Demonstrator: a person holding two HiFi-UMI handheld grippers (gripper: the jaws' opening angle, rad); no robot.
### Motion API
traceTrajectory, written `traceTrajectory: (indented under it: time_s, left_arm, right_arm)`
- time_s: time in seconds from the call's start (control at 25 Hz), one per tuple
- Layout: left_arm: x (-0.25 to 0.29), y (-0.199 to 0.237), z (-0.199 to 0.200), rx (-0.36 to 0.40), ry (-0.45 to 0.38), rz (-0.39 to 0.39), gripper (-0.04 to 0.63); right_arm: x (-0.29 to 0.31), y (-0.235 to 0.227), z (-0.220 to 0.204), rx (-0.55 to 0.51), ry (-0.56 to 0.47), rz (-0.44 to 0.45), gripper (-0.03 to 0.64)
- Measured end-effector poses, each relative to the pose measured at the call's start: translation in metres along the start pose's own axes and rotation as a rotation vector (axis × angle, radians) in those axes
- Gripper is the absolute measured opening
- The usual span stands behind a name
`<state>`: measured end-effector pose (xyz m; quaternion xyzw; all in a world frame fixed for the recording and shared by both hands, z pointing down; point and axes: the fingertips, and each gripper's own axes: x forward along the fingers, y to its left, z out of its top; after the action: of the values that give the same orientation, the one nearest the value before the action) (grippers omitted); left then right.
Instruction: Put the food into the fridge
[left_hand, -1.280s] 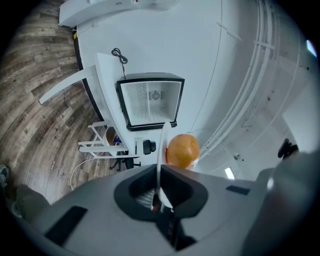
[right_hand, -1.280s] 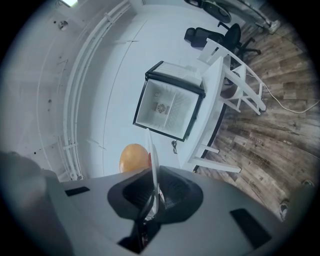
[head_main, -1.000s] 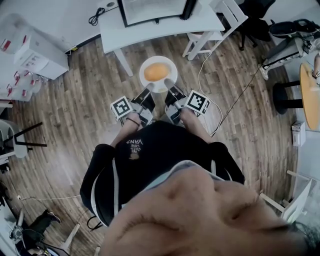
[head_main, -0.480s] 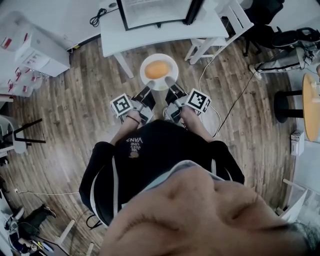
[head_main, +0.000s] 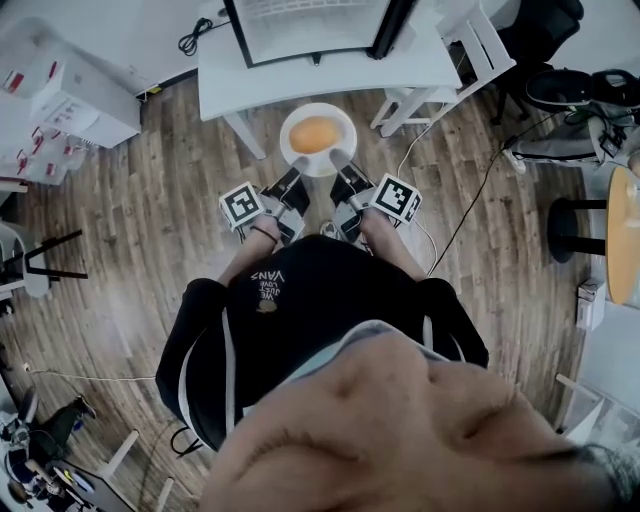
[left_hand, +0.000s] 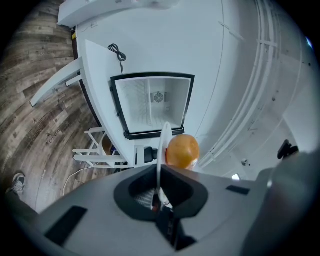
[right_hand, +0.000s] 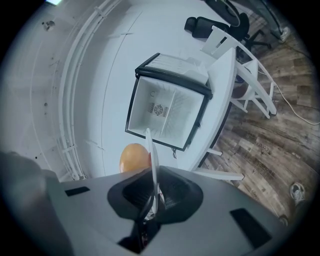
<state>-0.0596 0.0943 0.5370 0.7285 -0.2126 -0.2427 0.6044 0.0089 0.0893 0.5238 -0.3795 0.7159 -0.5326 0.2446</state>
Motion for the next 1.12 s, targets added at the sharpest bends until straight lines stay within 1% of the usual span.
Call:
traceTrajectory:
  time_s: [0.44,0.6,0.76,0.96,1.12]
  left_arm:
    - [0.047,0.009,0.006,0.008,-0.051,0.017,0.031]
    - [0.061,0.015,0.006,0.001,-0.077,0.023,0.031]
    - [0.07,0.016,0.009,-0.003,-0.102,0.027,0.031]
    - [0.079,0.016,0.012,-0.002,-0.119,0.023,0.031]
    - [0.084,0.018,0.015,0.004,-0.126,0.028,0.031]
  right_arm:
    - [0.012,-0.018,0.046,0.001,0.043,0.021,0.026]
    - [0.012,-0.031,0.061,-0.009,0.068,-0.001,0.026]
    - [0.019,-0.029,0.069,-0.003,0.09,0.033,0.026]
    - [0.023,-0.032,0.078,-0.005,0.104,0.041,0.026]
    - [0.024,-0.038,0.083,-0.022,0.118,0.023,0.026]
